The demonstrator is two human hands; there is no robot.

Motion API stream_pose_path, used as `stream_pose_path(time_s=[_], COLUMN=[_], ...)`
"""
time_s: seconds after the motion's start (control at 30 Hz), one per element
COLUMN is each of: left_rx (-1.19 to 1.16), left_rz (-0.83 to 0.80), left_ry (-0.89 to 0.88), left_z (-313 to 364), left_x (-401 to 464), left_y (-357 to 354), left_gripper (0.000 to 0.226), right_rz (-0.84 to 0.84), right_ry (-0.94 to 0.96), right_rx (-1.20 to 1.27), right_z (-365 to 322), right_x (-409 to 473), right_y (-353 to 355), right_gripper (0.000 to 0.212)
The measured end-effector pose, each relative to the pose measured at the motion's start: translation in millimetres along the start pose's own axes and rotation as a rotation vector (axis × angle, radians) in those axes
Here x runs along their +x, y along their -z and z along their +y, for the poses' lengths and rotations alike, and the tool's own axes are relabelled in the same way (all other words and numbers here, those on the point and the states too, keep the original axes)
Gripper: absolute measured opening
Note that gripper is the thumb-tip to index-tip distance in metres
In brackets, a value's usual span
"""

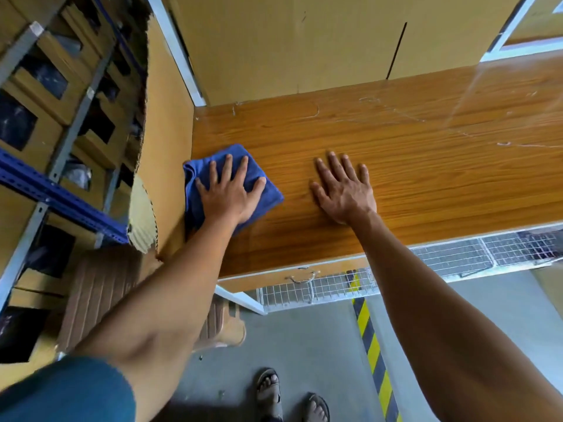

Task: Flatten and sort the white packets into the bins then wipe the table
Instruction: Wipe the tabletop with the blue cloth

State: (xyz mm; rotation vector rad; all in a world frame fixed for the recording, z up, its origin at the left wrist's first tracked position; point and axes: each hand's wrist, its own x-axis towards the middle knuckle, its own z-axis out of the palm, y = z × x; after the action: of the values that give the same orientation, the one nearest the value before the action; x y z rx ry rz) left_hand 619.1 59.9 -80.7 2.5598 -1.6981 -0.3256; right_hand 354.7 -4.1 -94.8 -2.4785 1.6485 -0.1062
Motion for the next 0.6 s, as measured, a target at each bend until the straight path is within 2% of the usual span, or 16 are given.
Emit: stream_pose_path(time_s=[0.1,0.33,0.6], left_rx=[0.014,0.029,0.017], left_rz=[-0.016,0.067,0.007], left_ry=[-0.003,-0.12,-0.097], left_z=[-1.8,-24.6,-20.8], left_x=[14.1,-97.8,-19.5], left_y=[3.6,-21.3,-4.2], left_gripper=[0.084,0.079,0.081], right_rz=[0.013,-0.019,-0.008], right_ry=[-0.005,-0.008,-0.018], right_rx=[0.002,0.002,-0.009], right_z=[1.0,-1.3,-1.9], right_x=[3.5,0.5,0.3], right_y=[-0.5,2.9,-0.4], right_gripper=[0.071,0.07,0.072])
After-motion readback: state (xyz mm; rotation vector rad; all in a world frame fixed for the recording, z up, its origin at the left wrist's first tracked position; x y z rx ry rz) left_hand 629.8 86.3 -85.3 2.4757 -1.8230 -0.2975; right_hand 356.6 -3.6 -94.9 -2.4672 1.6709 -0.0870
